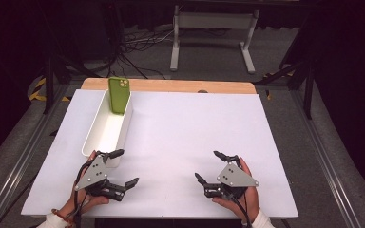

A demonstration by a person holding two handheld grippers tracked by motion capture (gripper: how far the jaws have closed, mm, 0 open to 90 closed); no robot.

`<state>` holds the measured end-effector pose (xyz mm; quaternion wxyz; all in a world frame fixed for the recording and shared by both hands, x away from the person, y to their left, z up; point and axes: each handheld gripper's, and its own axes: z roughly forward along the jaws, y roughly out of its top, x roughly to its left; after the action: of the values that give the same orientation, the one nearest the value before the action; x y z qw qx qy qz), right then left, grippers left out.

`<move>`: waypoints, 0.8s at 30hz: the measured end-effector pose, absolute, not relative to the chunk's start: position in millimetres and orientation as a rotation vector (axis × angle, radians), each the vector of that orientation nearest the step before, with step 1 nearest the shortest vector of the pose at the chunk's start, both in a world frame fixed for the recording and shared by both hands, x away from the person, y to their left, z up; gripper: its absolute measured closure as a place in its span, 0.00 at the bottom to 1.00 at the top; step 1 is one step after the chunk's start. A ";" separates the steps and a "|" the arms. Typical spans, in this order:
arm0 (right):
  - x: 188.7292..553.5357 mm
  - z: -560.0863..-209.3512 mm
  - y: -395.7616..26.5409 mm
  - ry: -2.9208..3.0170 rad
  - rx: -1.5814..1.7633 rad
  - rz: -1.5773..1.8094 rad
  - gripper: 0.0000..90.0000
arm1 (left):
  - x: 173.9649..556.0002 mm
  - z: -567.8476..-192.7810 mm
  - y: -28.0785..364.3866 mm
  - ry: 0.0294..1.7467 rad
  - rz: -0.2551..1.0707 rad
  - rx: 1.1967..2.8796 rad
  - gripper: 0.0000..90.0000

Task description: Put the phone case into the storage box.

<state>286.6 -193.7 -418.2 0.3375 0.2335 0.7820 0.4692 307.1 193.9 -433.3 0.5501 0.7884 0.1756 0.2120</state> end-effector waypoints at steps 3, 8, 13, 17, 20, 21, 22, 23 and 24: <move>286.0 -418.2 -193.3 2.038 0.606 1.234 0.13 | 306.3 -432.9 194.1 0.423 0.509 1.851 0.03; 285.6 -418.4 -192.4 2.038 0.595 1.235 0.13 | 306.2 -432.5 195.4 0.430 0.515 1.843 0.03; 284.8 -420.1 -190.0 2.047 0.587 1.223 0.13 | 304.7 -431.6 195.0 0.417 0.518 1.839 0.03; 283.4 -419.3 -187.3 2.044 0.581 1.222 0.13 | 303.7 -430.9 196.3 0.410 0.517 1.834 0.03; 283.3 -419.8 -186.4 2.050 0.580 1.211 0.14 | 303.6 -430.7 197.7 0.418 0.506 1.826 0.03; 283.4 -419.9 -186.1 2.052 0.581 1.212 0.14 | 303.8 -430.7 198.0 0.417 0.508 1.832 0.03; 283.4 -420.0 -185.7 2.054 0.580 1.212 0.14 | 303.7 -430.9 197.8 0.419 0.502 1.824 0.03; 283.4 -420.0 -185.7 2.054 0.580 1.212 0.14 | 303.7 -430.9 197.8 0.419 0.502 1.824 0.03; 283.3 -420.3 -185.1 2.054 0.578 1.209 0.14 | 303.9 -430.6 197.9 0.416 0.504 1.824 0.03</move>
<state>283.3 -185.1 -420.3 0.3376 0.2220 0.7884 0.4640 303.9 197.9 -430.6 0.5663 0.7760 0.1768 0.2145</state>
